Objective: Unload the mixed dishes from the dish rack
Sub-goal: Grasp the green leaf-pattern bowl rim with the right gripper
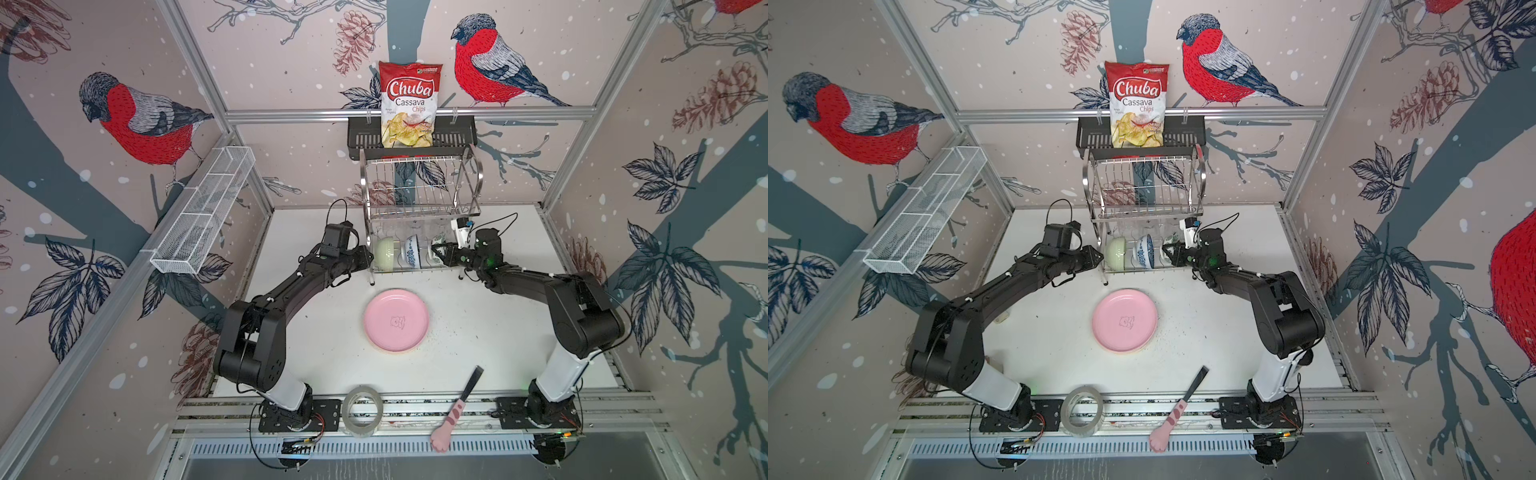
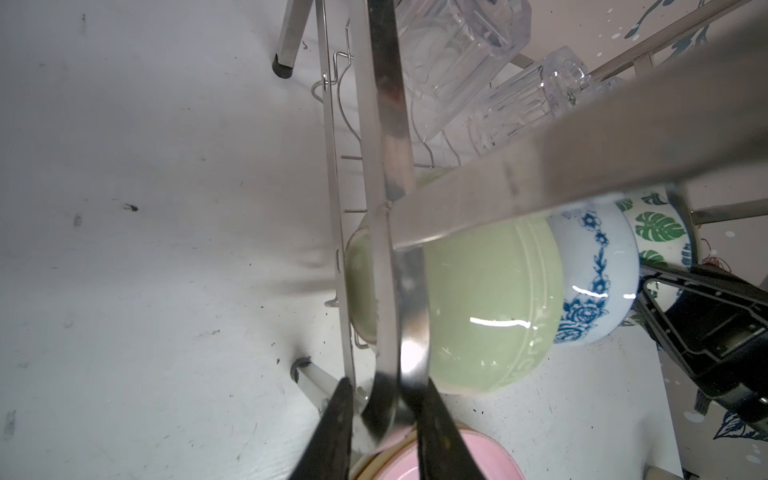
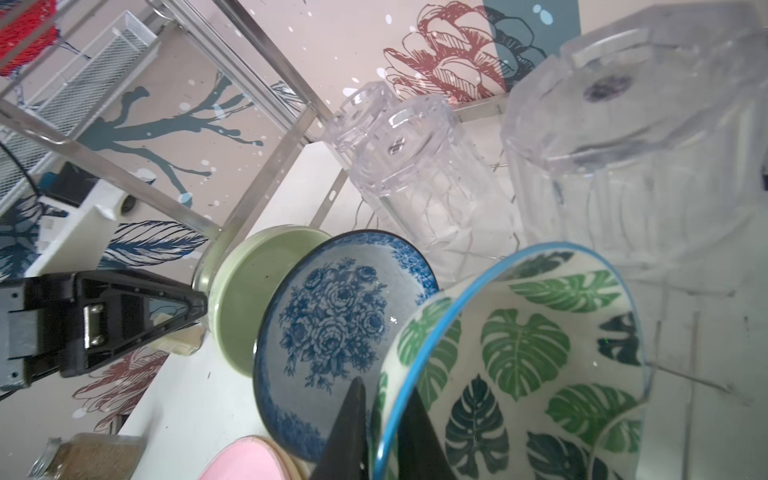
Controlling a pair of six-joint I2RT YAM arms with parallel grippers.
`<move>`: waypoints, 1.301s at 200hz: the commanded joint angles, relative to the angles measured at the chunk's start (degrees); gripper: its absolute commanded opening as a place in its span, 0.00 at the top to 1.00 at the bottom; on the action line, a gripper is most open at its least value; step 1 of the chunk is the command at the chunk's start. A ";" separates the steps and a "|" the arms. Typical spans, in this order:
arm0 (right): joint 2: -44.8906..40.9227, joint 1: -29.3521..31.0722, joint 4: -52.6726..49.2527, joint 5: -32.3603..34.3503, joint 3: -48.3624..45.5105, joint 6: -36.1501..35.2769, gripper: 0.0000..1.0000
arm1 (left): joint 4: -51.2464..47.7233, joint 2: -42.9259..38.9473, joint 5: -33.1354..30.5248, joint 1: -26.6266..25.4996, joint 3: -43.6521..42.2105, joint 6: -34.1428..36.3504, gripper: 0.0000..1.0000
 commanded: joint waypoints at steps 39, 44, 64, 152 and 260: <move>2.46 -2.27 0.03 0.04 -1.32 8.36 0.94 | -3.24 0.50 -3.09 0.14 0.04 0.81 0.73; 2.59 -2.31 0.55 -0.27 -1.48 8.81 0.94 | -3.33 0.51 -3.09 0.12 0.01 0.85 0.73; 3.14 -2.53 3.05 -1.75 -2.16 10.67 0.96 | -3.50 0.63 -3.09 0.19 0.00 0.81 0.73; 3.20 -3.55 11.39 -7.31 -3.61 16.99 0.99 | -4.14 0.33 -3.15 0.21 0.00 1.22 0.74; -5.90 -2.93 9.17 -7.07 -6.65 16.86 1.00 | -3.70 -0.62 -3.35 0.21 0.20 1.86 0.74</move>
